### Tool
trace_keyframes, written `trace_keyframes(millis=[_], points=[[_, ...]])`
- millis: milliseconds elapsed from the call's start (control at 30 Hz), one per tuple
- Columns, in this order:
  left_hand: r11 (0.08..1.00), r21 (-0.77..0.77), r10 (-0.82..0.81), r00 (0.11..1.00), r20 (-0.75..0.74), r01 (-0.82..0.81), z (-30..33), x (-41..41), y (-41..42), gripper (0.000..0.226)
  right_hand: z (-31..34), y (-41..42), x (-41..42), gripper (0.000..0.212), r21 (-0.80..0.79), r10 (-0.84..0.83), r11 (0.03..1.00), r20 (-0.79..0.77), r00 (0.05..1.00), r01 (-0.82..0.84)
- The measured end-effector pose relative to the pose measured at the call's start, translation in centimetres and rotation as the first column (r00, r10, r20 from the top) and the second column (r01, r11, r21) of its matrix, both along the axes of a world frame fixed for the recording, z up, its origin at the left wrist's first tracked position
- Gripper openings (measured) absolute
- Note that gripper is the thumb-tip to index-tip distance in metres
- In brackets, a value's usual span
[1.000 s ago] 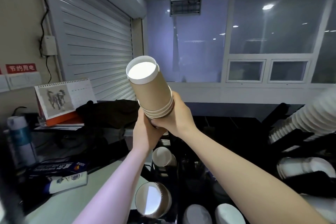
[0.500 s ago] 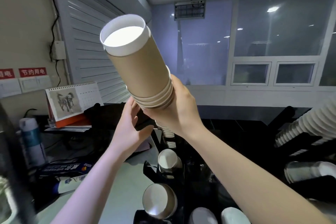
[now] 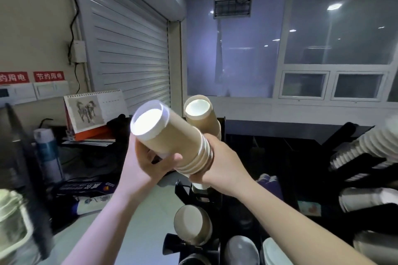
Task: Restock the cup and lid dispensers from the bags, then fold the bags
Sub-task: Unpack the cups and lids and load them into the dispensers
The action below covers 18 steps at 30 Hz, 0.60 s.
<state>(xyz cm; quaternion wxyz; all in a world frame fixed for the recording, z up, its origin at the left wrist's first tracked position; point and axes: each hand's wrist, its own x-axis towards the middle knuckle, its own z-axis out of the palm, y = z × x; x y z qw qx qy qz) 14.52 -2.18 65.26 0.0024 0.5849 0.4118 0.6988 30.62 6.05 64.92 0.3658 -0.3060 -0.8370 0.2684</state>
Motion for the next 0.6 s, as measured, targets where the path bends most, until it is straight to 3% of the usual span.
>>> trace_keyframes(millis=[67, 133, 267, 367, 600], points=[[0.996, -0.085, 0.037, 0.999, -0.019, -0.038, -0.6, 0.4, 0.7, 0.082, -1.2, 0.7, 0.4, 0.058, -0.005, -0.032, 0.999, 0.053, 0.998, 0.033], [0.992, -0.121, 0.049, 0.997, 0.061, -0.041, -1.7, 1.4, 1.9, 0.079, -2.5, 1.3, 0.7, 0.061, -0.044, -0.046, 0.998, 0.052, 0.998, 0.048], [0.970, -0.231, -0.031, 0.987, 0.159, 0.068, -3.6, 2.0, 2.8, 0.088, -4.8, 1.9, 1.2, 0.071, -0.060, -0.065, 0.996, 0.017, 0.998, 0.066], [0.967, -0.255, -0.012, 1.000, -0.019, 0.007, -4.1, 1.1, 1.8, 0.077, -5.7, 2.2, 1.8, 0.075, -0.081, -0.083, 0.993, 0.030, 0.996, 0.085], [0.915, -0.355, 0.091, 0.955, -0.281, -0.191, -6.5, 1.2, 3.6, 0.074, -4.6, 3.2, 3.2, 0.045, -0.161, -0.113, 0.983, -0.136, 0.984, 0.090]])
